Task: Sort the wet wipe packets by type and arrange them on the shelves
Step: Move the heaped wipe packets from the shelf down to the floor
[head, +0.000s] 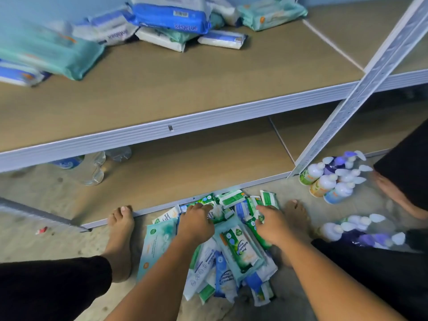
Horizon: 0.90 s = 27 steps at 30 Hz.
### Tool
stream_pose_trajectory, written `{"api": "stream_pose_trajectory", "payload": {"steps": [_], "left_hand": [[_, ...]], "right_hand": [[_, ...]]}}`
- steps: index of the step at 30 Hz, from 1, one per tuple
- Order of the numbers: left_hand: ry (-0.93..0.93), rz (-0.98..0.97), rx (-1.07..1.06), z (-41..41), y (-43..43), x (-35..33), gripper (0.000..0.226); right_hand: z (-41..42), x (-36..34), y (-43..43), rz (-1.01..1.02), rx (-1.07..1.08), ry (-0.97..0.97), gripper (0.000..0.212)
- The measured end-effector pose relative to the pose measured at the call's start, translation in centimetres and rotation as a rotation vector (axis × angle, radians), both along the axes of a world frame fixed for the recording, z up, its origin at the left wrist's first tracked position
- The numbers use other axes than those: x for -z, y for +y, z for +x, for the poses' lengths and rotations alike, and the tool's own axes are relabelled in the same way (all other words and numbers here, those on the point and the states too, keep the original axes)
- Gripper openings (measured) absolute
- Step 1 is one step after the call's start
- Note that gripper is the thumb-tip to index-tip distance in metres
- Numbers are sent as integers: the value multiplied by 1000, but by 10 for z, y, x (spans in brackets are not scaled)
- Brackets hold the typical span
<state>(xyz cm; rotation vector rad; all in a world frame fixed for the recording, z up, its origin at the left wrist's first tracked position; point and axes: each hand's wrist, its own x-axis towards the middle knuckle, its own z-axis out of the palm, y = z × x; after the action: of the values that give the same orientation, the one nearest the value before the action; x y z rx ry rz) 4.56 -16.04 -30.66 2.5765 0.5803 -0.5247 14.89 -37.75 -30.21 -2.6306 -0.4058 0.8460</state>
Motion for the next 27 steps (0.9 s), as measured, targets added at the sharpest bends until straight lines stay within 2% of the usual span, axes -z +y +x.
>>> {"api": "stream_pose_trajectory", "payload": {"steps": [10,18,21,27], "left_hand": [[-274,-33,-70,-34,29,-101,54],[-497,192,-11,-60,95,-213,52],[-588,241,-56,-72,132,-258,42],[-591,334,-101,-74,208,-301,39]], "right_hand": [[-22,-122,63,205,-158,-266,46],[-28,-216,133,446,-270,-467,35],[-26,-247,157,496,-336,-540,32],[7,-280,210,515,-396,-629,33]]}}
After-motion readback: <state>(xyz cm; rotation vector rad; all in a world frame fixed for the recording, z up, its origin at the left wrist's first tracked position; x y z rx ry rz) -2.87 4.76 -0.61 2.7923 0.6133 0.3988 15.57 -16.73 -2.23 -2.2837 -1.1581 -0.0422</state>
